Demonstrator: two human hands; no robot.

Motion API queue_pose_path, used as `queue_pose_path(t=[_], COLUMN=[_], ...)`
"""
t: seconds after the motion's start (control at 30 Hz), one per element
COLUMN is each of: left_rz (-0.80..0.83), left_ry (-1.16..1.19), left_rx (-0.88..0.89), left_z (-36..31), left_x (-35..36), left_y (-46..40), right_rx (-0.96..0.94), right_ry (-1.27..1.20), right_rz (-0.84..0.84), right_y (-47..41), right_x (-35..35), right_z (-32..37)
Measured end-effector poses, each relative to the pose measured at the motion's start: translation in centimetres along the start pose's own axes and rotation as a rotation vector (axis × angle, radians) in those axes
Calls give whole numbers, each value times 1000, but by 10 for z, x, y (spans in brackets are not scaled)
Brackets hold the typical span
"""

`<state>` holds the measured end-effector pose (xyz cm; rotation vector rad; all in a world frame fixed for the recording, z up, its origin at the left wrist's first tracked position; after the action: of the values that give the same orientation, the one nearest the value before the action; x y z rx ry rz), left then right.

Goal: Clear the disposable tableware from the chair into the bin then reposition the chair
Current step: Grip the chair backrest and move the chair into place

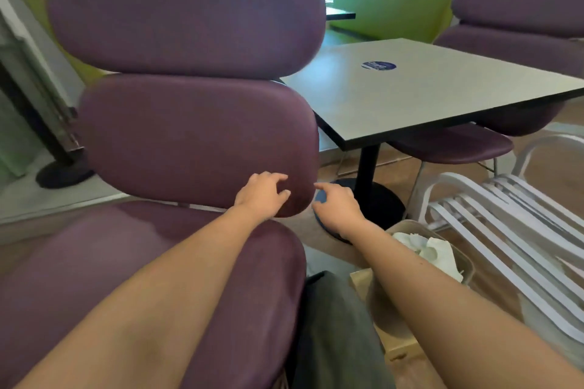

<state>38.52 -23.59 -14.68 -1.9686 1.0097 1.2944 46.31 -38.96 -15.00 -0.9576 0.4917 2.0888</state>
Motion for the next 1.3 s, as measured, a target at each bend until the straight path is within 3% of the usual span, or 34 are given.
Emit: queue_pose_path(t=[0.37,0.8,1.03,1.13,1.3], left_rz=[-139,-450,-540,-516,-425], left_ry=[-135,-133,-171,-195,-219], left_rx=[-16,25,149,206,141], left_z=[61,80,77,79,75], left_x=[-132,-299,-334,-339,-352], left_y=[21,-68,-168,-212,-256], right_rx=[-270,-544,-625,-609,-502], right_ry=[209,288,381,446,538], right_rz=[24,-200,-352,-382,-370], right_y=[-17,-111,-187,-225,-263], right_x=[-7,-87,-123,-136,-154], right_z=[152,314,354,360,356])
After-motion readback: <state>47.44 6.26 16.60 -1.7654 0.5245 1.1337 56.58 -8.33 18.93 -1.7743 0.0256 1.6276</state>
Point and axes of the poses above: each hand's wrist, its own y-axis away from the middle knuckle, its own x-axis out of the palm, z = x × y, the point moved 3 cm from there along -y, towards the middle knuckle
